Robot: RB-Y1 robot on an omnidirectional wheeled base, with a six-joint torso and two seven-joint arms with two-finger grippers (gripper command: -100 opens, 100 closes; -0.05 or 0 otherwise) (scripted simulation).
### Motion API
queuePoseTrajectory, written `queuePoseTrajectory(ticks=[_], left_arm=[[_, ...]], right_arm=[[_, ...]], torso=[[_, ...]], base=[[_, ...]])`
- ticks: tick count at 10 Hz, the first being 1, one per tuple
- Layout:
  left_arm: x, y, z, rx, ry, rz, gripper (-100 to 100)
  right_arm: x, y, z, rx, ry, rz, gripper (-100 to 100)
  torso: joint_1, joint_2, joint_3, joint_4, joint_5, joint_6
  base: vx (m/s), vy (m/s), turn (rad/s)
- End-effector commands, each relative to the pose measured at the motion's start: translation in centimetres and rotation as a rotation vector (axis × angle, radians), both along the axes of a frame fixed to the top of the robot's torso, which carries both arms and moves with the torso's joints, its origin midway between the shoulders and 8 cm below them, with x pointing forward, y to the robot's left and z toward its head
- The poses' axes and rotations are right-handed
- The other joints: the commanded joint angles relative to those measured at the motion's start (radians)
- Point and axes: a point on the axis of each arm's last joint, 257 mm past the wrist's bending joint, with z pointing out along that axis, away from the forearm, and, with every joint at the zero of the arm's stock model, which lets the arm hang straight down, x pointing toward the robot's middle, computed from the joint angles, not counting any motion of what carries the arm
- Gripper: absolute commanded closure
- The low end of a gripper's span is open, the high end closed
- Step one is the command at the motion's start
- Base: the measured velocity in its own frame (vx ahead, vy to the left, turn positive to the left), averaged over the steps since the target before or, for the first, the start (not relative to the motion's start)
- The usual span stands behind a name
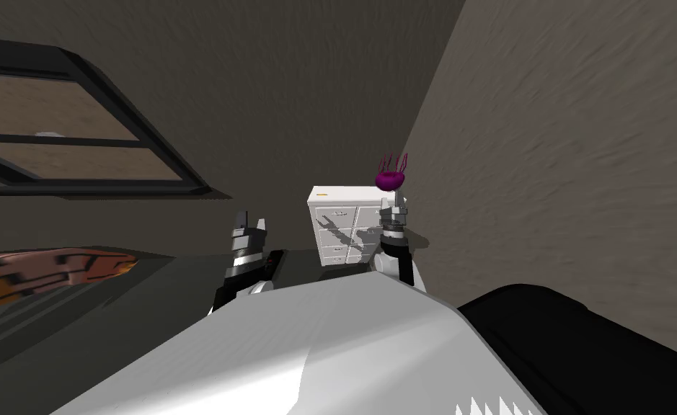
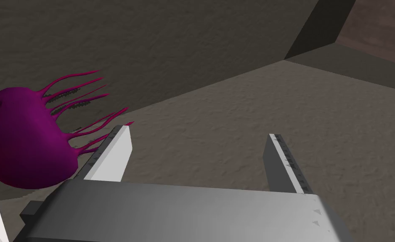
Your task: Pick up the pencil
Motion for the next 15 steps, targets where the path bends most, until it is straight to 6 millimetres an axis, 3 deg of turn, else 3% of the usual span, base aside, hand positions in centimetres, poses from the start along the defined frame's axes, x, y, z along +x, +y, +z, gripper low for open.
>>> queuePoseTrajectory(ticks=[1, 5, 8, 9, 10, 15], left_arm=[[1.1, -1.0, 0.3, 0.051, 0.007, -0.032, -100], [4.6, -3.4, 0.6, 0.171, 0.045, -0.088, -100], [6.0, -4.3, 1.4, 0.206, 0.042, -0.102, -100], [7.1, -4.7, 0.7, 0.241, 0.074, -0.106, -100], [7.4, -5.0, 1.6, 0.243, 0.055, -0.111, -100], [11.8, -6.2, 1.7, 0.354, 0.115, -0.11, -100]], right_arm=[[0.0, 0.0, 0.0, 0.0, 0.0, 0.0, 0], [0.0, 0.0, 0.0, 0.0, 0.0, 0.0, 0], [0.0, 0.0, 0.0, 0.0, 0.0, 0.0, 0], [0.0, 0.0, 0.0, 0.0, 0.0, 0.0, 0], [0.0, 0.0, 0.0, 0.0, 0.0, 0.0, 0], [0.0, 0.0, 0.0, 0.0, 0.0, 0.0, 0]], torso=[[0.0, 0.0, 0.0, 0.0, 0.0, 0.0], [0.0, -0.001, 0.0, 0.0, 0.0, 0.0], [0.0, -0.001, 0.0, 0.0, 0.0, 0.0], [0.0, -0.001, 0.0, 0.0, 0.0, 0.0], [0.0, -0.001, 0.0, 0.0, 0.0, 0.0], [-0.001, -0.001, -0.001, 0.0, 0.0, 0.0]], base=[[-0.001, 0.0, 0.063], [0.002, -0.005, 0.078], [0.005, -0.007, 0.042], [0.003, -0.008, 0.064], [0.004, -0.01, 0.034], [0.008, -0.014, 0.054]])
